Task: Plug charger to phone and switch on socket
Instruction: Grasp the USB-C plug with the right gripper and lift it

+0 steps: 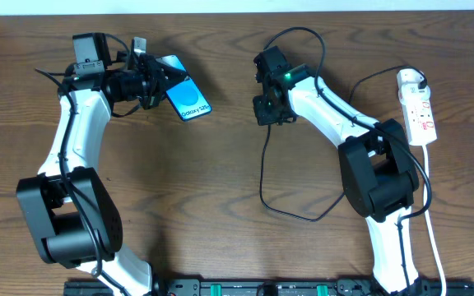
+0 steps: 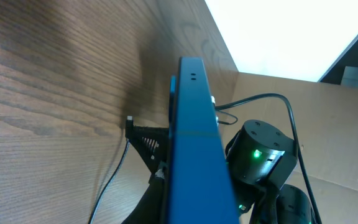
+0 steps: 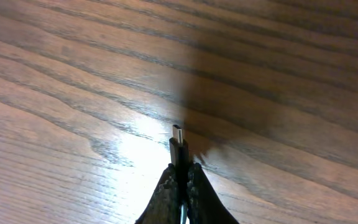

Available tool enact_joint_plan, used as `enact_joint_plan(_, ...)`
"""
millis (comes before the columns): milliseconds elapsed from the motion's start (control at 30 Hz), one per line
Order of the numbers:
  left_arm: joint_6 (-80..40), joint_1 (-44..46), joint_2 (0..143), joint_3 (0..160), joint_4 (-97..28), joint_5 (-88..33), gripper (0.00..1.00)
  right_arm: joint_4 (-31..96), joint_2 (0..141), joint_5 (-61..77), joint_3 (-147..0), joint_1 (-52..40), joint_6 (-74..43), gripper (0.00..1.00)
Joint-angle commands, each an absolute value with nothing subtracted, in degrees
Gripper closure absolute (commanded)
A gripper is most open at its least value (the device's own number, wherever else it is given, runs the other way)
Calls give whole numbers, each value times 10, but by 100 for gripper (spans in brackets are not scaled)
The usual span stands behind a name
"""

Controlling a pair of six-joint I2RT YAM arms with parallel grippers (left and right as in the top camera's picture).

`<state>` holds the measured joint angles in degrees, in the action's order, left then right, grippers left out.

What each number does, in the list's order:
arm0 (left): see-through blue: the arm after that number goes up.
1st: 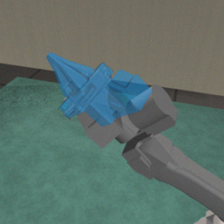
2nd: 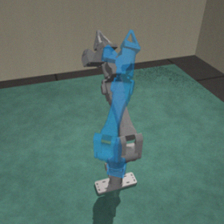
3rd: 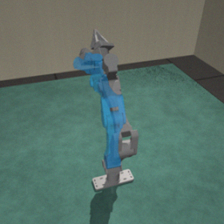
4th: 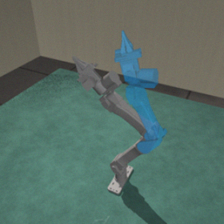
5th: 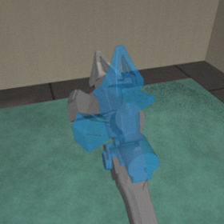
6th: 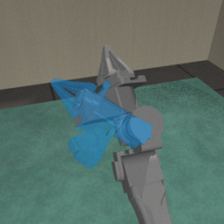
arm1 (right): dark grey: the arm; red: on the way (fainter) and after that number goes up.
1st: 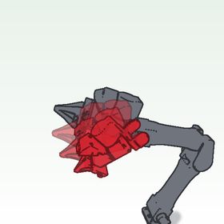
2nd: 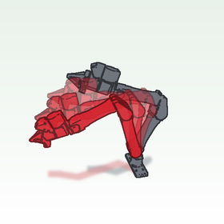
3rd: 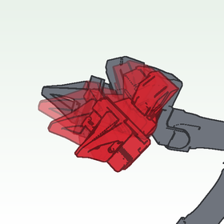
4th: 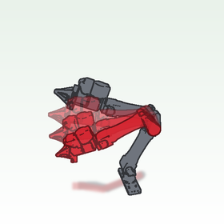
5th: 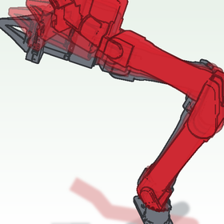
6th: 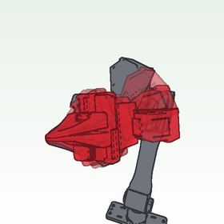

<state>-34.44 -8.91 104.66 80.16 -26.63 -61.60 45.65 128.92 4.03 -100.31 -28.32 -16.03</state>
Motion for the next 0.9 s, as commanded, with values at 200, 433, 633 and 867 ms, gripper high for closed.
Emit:
enact_joint_plan(200, -336, -90, 1034, 809, -265, -639, 93, 476, 1272, 27, -993, -287, -158, 71)
enact_joint_plan(433, -336, -90, 1034, 809, -265, -638, 93, 487, 1275, 65, -987, -287, -208, 67)
enact_joint_plan(633, -336, -90, 1034, 809, -265, -639, 93, 486, 1279, 60, -977, -290, -263, 64)
enact_joint_plan(867, -336, -90, 1034, 809, -266, -639, 93, 477, 1303, 60, -977, -288, -288, 65)
